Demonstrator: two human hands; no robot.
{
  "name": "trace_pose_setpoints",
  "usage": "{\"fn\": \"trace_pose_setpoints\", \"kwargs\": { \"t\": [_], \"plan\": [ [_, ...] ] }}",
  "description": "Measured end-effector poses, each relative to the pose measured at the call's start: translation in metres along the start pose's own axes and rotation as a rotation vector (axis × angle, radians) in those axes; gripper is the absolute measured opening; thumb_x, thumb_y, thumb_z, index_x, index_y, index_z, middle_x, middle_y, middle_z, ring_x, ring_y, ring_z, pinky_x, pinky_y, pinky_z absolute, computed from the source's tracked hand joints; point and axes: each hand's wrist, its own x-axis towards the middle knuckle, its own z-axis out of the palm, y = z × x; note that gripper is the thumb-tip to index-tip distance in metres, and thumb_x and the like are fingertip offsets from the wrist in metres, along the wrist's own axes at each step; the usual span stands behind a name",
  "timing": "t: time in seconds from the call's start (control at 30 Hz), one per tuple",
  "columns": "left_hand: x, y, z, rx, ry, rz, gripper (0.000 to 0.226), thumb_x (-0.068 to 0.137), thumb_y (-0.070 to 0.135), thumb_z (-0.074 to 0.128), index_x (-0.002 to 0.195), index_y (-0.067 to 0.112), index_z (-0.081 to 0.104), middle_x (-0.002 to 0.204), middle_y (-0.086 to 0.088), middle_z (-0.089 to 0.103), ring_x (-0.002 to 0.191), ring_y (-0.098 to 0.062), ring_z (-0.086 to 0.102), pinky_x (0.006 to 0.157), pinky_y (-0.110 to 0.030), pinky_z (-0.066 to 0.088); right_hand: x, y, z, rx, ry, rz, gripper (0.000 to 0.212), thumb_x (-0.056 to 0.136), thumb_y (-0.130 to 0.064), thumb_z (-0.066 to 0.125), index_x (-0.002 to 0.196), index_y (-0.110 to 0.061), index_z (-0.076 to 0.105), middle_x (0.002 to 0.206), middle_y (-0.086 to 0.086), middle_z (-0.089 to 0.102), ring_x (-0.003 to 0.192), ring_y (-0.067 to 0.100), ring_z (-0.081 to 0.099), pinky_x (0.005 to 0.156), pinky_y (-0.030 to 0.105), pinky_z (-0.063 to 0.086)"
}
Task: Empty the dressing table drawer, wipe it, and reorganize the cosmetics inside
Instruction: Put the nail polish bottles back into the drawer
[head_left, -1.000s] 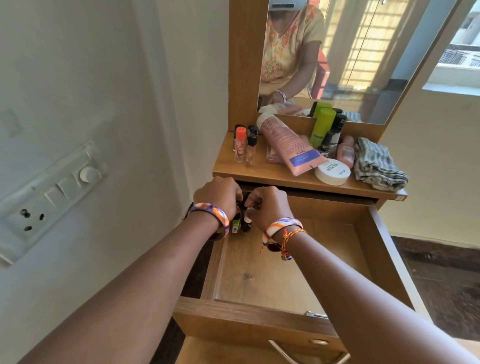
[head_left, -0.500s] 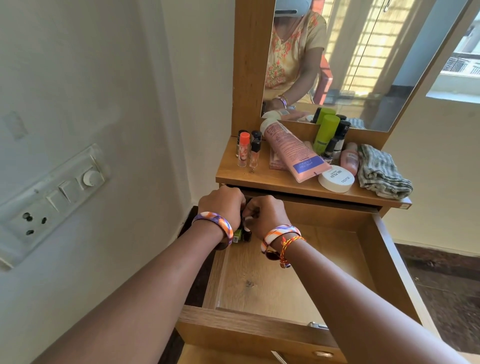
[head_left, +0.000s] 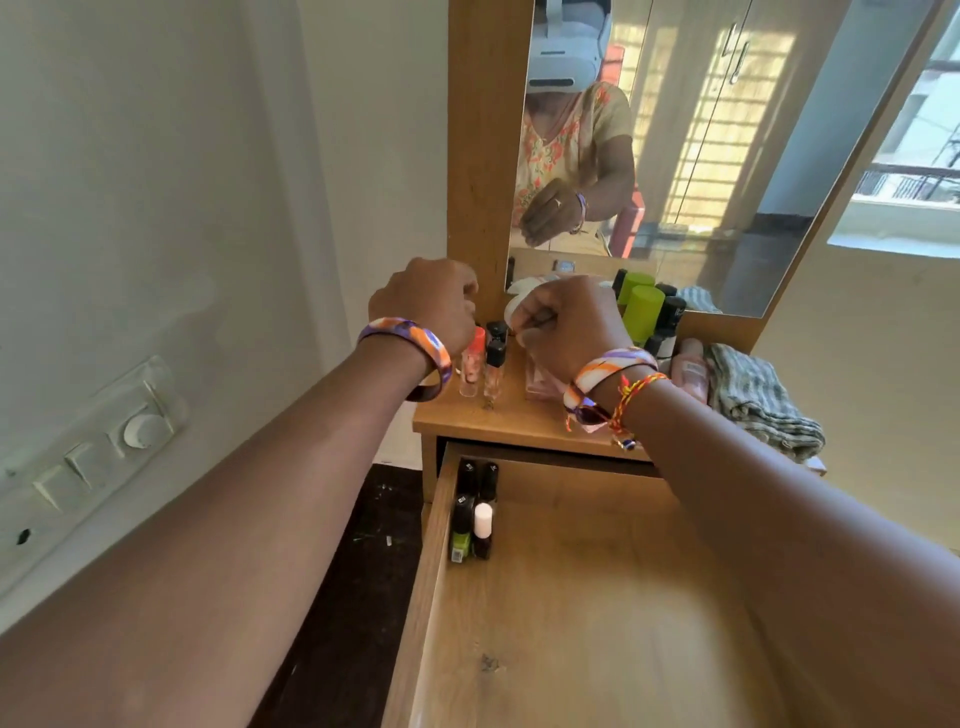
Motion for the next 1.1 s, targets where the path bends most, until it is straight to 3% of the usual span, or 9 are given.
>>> {"fn": "trace_pose_setpoints", "kwargs": {
  "t": [0.1,0.17,0.27,0.37,0.63,0.7,0.8,0.9,1.1],
  "plan": [
    [0.022,-0.008,0.008,-0.059,-0.07,-0.032,0.04,0.09,0.0,0.045,0.118,0.021,0.063,0.127,-0.01,0.06,0.112,-0.032,0.058,0.094,-0.04,0.048,0.024,0.003,0.002,-0.165,-0.029,-0.046,0.026,0.081,0.003,0.054,0.098,-0.008,0.072,0.098,0.006,0.07,0.091,0.016,0.063,0.087,0.019,0.046],
    [0.03,-0.013,0.013,-0.076,-0.159,0.018,0.049,0.088,-0.008,0.043,0.123,0.021,0.061,0.131,-0.009,0.057,0.118,-0.029,0.055,0.099,-0.036,0.045,0.034,0.006,0.007,-0.239,-0.086,-0.103,0.03,0.083,0.003,0.054,0.107,-0.007,0.069,0.105,0.009,0.069,0.102,0.023,0.063,0.09,0.024,0.046],
    [0.037,-0.016,0.017,-0.04,-0.286,0.078,0.051,0.087,-0.011,0.045,0.127,0.018,0.059,0.131,-0.01,0.058,0.117,-0.027,0.056,0.09,-0.026,0.041,0.046,0.01,0.016,-0.366,-0.204,-0.159,0.039,0.085,0.003,0.05,0.12,-0.009,0.063,0.115,0.012,0.066,0.109,0.027,0.061,0.094,0.028,0.046],
    [0.039,-0.021,0.021,-0.064,-0.336,0.116,0.038,0.087,-0.004,0.053,0.118,0.015,0.065,0.122,-0.01,0.064,0.108,-0.028,0.06,0.083,-0.024,0.039,0.054,0.012,0.025,-0.422,-0.25,-0.153,0.035,0.086,0.0,0.052,0.118,-0.009,0.064,0.117,0.011,0.066,0.108,0.026,0.062,0.098,0.033,0.047],
    [0.041,-0.026,0.035,-0.124,-0.244,0.138,0.031,0.087,0.0,0.055,0.111,0.011,0.069,0.113,-0.01,0.069,0.103,-0.026,0.062,0.08,-0.024,0.039,0.057,0.006,0.028,-0.463,-0.369,-0.14,0.033,0.094,-0.01,0.052,0.124,-0.02,0.059,0.13,0.004,0.057,0.12,0.023,0.054,0.105,0.03,0.039],
    [0.041,-0.025,0.037,-0.098,-0.224,0.141,0.031,0.087,-0.001,0.054,0.111,0.01,0.069,0.112,-0.011,0.069,0.103,-0.027,0.063,0.08,-0.024,0.039,0.056,0.006,0.031,-0.434,-0.305,-0.152,0.03,0.094,-0.009,0.051,0.122,-0.016,0.06,0.126,0.005,0.059,0.117,0.023,0.056,0.101,0.026,0.042],
    [0.043,-0.023,0.031,-0.106,-0.141,0.132,0.03,0.087,0.0,0.057,0.112,0.01,0.069,0.113,-0.011,0.069,0.1,-0.028,0.064,0.08,-0.024,0.041,0.053,0.011,0.03,-0.286,-0.215,-0.121,0.025,0.091,-0.005,0.053,0.115,-0.005,0.062,0.115,0.011,0.064,0.108,0.026,0.06,0.081,0.008,0.043],
    [0.044,-0.02,0.017,-0.15,-0.029,0.103,0.03,0.086,0.0,0.059,0.112,0.01,0.068,0.114,-0.011,0.067,0.101,-0.026,0.064,0.083,-0.026,0.044,0.052,0.009,0.019,-0.174,-0.024,-0.137,0.02,0.083,0.002,0.055,0.098,-0.002,0.066,0.1,0.013,0.069,0.096,0.026,0.063,0.078,0.024,0.045],
    [0.039,-0.004,-0.012,-0.21,0.104,0.135,0.03,0.086,0.0,0.06,0.113,0.011,0.066,0.113,-0.011,0.068,0.102,-0.027,0.064,0.085,-0.028,0.048,0.044,-0.004,-0.013,-0.029,0.155,-0.133,0.014,0.075,0.001,0.06,0.083,-0.007,0.067,0.08,0.001,0.061,0.075,0.015,0.054,0.063,0.017,0.04]
  ]
}}
